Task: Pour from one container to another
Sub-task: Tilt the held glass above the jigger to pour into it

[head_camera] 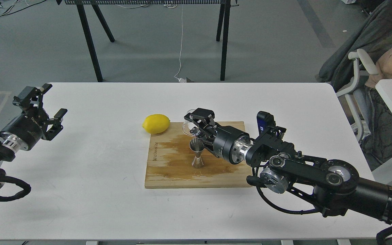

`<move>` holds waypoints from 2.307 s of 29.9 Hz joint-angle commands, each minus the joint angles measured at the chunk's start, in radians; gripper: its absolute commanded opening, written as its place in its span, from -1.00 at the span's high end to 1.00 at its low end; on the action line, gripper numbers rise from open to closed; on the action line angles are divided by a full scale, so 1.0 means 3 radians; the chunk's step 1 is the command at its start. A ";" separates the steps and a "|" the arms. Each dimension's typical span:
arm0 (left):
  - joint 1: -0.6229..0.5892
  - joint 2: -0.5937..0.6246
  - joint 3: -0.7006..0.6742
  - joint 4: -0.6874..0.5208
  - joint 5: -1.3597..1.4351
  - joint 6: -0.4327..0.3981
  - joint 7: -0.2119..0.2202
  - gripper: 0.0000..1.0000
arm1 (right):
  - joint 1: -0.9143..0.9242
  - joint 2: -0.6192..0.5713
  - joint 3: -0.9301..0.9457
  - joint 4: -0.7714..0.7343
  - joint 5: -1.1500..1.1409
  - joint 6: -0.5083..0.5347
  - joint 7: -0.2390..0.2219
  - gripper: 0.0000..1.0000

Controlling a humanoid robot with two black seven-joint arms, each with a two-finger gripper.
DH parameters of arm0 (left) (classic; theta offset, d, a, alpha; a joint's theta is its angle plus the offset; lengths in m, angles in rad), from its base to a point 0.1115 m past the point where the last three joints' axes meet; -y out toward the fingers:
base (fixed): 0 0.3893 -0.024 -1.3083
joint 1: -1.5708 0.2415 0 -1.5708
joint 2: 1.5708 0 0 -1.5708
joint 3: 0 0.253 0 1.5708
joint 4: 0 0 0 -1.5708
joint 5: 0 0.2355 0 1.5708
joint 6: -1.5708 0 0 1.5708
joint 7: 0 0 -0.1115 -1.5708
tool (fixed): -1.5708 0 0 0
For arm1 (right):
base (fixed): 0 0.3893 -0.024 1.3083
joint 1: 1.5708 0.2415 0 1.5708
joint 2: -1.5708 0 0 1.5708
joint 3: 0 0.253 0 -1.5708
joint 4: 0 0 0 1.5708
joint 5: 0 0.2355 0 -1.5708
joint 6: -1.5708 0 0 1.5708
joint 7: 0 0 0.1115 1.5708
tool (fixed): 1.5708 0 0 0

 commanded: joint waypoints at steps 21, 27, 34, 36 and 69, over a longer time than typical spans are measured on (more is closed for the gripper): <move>0.0000 -0.0006 -0.0005 0.0000 -0.0003 0.0000 0.0000 -0.97 | 0.0206 -0.0183 -0.0239 -0.0005 -0.0249 0.0051 -0.0004 0.08; 0.0000 -0.0001 -0.0005 0.0000 -0.0008 0.0000 0.0000 -0.97 | 0.0338 -0.0183 -0.0479 -0.0026 -0.0361 0.0051 0.0017 0.08; 0.0000 -0.0006 -0.0005 0.0000 -0.0008 0.0000 0.0000 -0.97 | 0.0395 -0.0178 -0.0566 -0.0107 -0.0499 0.0051 0.0032 0.08; 0.0000 -0.0006 -0.0005 0.0000 -0.0008 0.0000 0.0000 -0.97 | 0.0425 -0.0178 -0.0617 -0.0113 -0.0561 0.0051 0.0032 0.08; 0.0005 -0.0011 0.0000 0.0000 -0.0013 0.0000 0.0000 -0.97 | 0.0293 0.0037 -0.0541 -0.0287 -0.0479 0.0035 0.0206 0.09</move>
